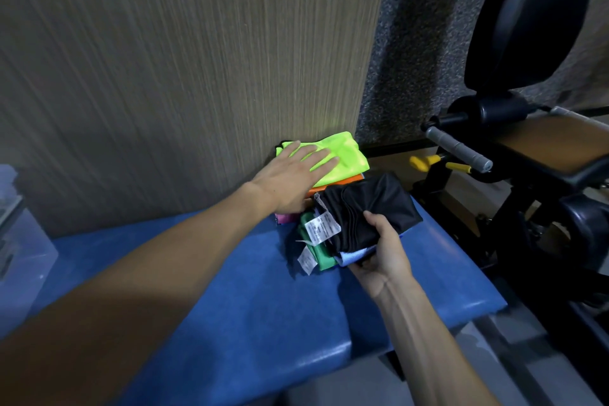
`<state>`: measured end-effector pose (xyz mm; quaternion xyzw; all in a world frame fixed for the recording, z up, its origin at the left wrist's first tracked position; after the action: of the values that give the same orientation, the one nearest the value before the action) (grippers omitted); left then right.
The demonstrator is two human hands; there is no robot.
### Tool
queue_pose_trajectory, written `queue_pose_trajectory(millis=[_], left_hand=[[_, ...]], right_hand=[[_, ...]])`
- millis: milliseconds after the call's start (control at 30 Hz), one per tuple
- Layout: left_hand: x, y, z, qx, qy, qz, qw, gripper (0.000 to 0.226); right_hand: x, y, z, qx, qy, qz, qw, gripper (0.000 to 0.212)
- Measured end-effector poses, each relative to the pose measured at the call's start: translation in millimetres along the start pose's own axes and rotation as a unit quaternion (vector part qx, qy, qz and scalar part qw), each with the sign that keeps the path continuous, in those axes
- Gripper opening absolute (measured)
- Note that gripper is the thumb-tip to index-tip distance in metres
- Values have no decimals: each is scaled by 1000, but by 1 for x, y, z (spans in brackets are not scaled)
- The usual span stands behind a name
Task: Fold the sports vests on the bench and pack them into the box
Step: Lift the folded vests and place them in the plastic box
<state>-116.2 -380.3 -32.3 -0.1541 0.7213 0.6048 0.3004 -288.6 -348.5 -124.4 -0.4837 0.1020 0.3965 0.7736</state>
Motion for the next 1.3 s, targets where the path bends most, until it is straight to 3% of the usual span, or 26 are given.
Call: queue_pose_trajectory(millis=[133, 200, 233, 300, 367, 433, 500, 533, 600, 667, 733, 867, 1100, 1233, 1300], left_hand=[[-14, 1, 12, 19, -16, 110, 994, 78], [-25, 8, 23, 95, 12, 238, 967, 60], [-34, 11, 31, 149, 53, 311, 937, 49], [-50, 4, 51, 229, 179, 413, 863, 29], [-53, -15, 67, 225, 319, 452, 802, 24], [-43, -45, 76, 135, 447, 526, 711, 48], [-22, -75, 77, 17, 507, 652, 564, 82], [-12, -81, 74, -31, 503, 701, 505, 99], [-1, -86, 67, -89, 472, 750, 454, 117], [-2, -83, 58, -102, 439, 769, 453, 93], [-3, -80, 50, -118, 397, 776, 475, 70], [-2, -73, 47, -135, 354, 779, 499, 54], [21, -64, 50, -157, 374, 775, 485, 66], [22, -61, 53, -146, 404, 762, 485, 99], [12, -58, 56, -103, 449, 737, 495, 100]], right_hand=[[5, -13, -1, -7, -5, -17, 1000, 42], [6, -16, -1, 5, -1, -16, 1000, 38], [5, -18, 0, 9, 2, -15, 1000, 34], [5, -22, 0, 10, 5, -18, 1000, 27], [8, -25, 2, 15, 5, -27, 1000, 26], [9, -25, 2, 22, 7, -27, 999, 29], [11, -25, 2, 24, 8, -22, 999, 32], [11, -25, 2, 25, 9, -18, 999, 32], [11, -25, 1, 27, 11, -13, 999, 34], [10, -24, 0, 30, 9, -10, 999, 35], [9, -23, -1, 31, 8, -3, 1000, 32], [5, -21, -3, 32, 3, 21, 999, 28], [-14, -7, -6, 31, 3, 46, 998, 29], [-16, -4, -3, 22, -6, 53, 998, 37], [-14, -3, -2, 12, -12, 56, 998, 42]])
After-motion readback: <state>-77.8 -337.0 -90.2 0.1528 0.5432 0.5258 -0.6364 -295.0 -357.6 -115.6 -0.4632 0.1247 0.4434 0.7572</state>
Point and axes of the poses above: each hand's wrist, its own z-axis away from the middle knuckle, its own y-axis out of the back of the hand, x = y × z, the point moved 6 cm from there along -z, towards the middle knuckle, and after that the axes turned 13 degrees about -z, right-handed, at the moved point
